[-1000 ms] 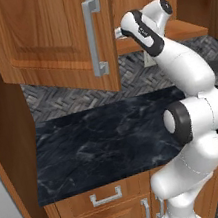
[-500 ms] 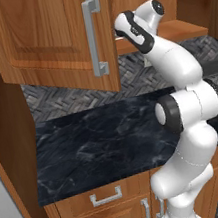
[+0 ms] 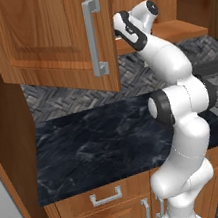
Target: Open the cabinet and move the ladle to the pot. Then close the cabinet.
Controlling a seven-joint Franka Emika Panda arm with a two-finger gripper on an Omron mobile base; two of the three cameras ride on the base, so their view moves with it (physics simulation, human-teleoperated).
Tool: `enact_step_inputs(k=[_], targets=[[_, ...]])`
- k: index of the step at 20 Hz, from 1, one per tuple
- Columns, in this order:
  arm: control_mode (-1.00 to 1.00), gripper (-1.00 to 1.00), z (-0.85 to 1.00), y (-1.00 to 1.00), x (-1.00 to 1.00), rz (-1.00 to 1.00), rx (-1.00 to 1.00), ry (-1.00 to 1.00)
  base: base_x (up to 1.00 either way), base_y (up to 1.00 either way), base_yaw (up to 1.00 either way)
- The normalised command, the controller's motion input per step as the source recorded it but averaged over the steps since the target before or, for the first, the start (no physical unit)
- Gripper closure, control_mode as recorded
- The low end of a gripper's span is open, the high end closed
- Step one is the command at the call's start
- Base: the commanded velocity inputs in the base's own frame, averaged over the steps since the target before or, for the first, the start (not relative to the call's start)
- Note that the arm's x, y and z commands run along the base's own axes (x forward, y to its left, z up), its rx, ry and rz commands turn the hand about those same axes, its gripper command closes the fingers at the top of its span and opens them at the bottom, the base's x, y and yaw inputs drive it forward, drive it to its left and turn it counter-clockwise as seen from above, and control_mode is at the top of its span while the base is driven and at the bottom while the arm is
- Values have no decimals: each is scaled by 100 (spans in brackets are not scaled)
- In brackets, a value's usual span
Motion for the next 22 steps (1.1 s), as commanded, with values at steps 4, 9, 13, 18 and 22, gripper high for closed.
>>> enact_step_inputs(k=[4,9,13,18,22], targets=[[-100,-100,-11,0,30,0,0,0,0,0,0],[-100,-100,-9,0,29,0,0,0,0,0,0],[-100,-100,-6,0,19,0,0,0,0,0,0],[-100,100,-9,0,5,0,0,2,0,0,0],[-100,100,-16,0,0,0,0,4,0,0,0]])
